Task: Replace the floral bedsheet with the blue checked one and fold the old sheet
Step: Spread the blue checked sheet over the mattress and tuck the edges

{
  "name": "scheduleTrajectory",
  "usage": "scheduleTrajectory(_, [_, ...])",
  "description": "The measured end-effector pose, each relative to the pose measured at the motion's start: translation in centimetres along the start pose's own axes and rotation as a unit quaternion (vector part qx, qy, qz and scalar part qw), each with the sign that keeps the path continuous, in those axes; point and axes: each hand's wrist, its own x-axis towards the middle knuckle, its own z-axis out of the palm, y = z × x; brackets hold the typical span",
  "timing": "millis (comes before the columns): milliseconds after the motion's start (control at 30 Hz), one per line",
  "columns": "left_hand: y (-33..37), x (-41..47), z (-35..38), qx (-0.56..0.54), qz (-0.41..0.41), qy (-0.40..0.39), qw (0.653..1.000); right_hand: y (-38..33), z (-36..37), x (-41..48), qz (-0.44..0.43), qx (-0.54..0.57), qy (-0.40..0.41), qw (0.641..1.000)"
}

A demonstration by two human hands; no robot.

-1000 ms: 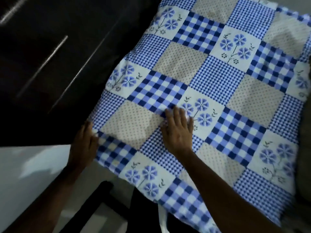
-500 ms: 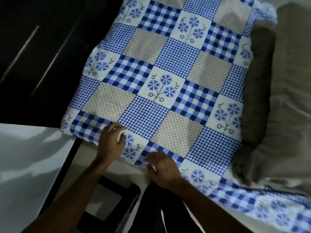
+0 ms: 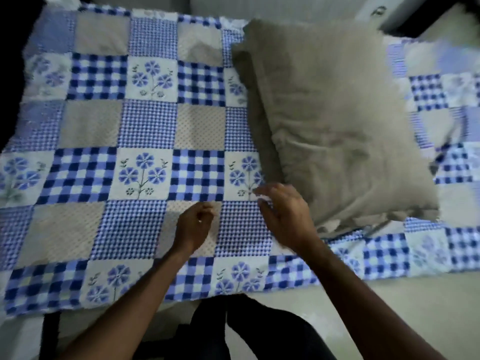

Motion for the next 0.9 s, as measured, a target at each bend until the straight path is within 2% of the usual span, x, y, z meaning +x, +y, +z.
scheduleTrajectory(100, [7.2,3.1,2.4,-0.066,0.013,-0.005,0.998,4.0,-5.8,2.4,0.031,-0.071,0.103,0.992])
scheduleTrajectory(200, [13.6,5.9,5.1,-0.131,0.009,0.002,0.991,10.1,-10.6,4.4,0.122,-0.109,0.127,0.978])
scheduleTrajectory(300, [18.8,8.5,8.4,-0.154,-0.014,-0.028,0.988,15.2,-14.7,6.0,0.22,-0.16,0.137,0.953])
scheduleTrajectory(367, [20.9,10.2,10.3,-0.173,-0.011,-0.019,0.985,18.8,-16.8,6.9,0.287,-0.161,0.131,0.935])
scheduleTrajectory(433, [21.9,11.9,12.2,-0.204,-0.015,-0.002,0.979,22.6,-18.7,7.7,0.356,-0.069,0.095,0.927])
scheduleTrajectory(533, [21.8,13.8,14.1,-0.222,-0.044,0.005,0.974,27.9,-20.1,7.9,0.381,0.155,0.021,0.911])
scheduleTrajectory(633, [20.9,14.9,15.9,-0.197,-0.045,0.025,0.979,32.8,-20.6,6.8,0.411,0.252,-0.054,0.874])
scheduleTrajectory(700, [20.9,13.9,16.0,-0.135,-0.042,0.083,0.987,35.7,-20.4,5.5,0.419,0.291,-0.079,0.856])
scheduleTrajectory(767, [20.9,12.6,17.0,-0.067,-0.011,0.166,0.984,37.9,-20.3,3.4,0.409,0.299,-0.062,0.86])
scheduleTrajectory(833, [21.6,10.4,18.2,0.007,0.04,0.277,0.96,39.5,-19.9,0.4,0.393,0.248,0.013,0.886])
scheduleTrajectory(900, [22.2,8.2,19.4,0.062,0.105,0.364,0.923,41.0,-19.3,-3.1,0.366,0.144,0.086,0.916])
